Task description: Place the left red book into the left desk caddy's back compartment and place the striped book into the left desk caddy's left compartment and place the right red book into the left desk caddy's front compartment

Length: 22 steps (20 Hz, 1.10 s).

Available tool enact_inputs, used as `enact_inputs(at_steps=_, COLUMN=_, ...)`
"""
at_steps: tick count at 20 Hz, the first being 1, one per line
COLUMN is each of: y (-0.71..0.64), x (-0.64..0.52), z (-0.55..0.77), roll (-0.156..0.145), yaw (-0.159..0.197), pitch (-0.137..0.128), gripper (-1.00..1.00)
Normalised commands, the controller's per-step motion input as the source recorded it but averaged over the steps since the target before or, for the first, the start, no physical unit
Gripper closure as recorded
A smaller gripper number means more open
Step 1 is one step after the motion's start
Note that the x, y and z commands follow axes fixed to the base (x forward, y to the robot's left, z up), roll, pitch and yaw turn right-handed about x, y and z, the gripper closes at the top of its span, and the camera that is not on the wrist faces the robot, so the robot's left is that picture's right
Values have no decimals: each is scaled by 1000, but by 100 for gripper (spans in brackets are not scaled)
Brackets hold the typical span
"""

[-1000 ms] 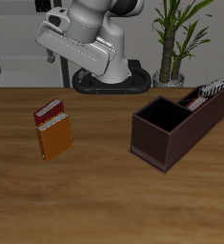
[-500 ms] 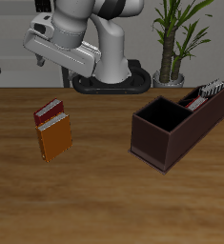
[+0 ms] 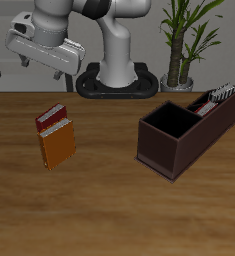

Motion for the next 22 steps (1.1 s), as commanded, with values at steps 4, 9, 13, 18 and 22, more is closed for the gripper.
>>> enact_inputs(at_steps=4, y=-260, x=-143, z=-176, roll=-38, yaw=-21, pitch=36, gripper=-100)
enact_inputs(at_steps=9, y=93, x=-58, z=-183, roll=29, yaw=-13, pitch=6, gripper=-100)
enact_inputs(at_steps=13, y=227, x=-42, z=-372, roll=94, yaw=-6, pitch=30, gripper=-100)
enact_inputs(at_steps=18, y=42, x=-58, z=-242, roll=39, yaw=-29, pitch=21, gripper=-100)
enact_inputs(at_steps=22, y=50, x=-38, z=-117, roll=26, yaw=5, pitch=-3, gripper=-100)
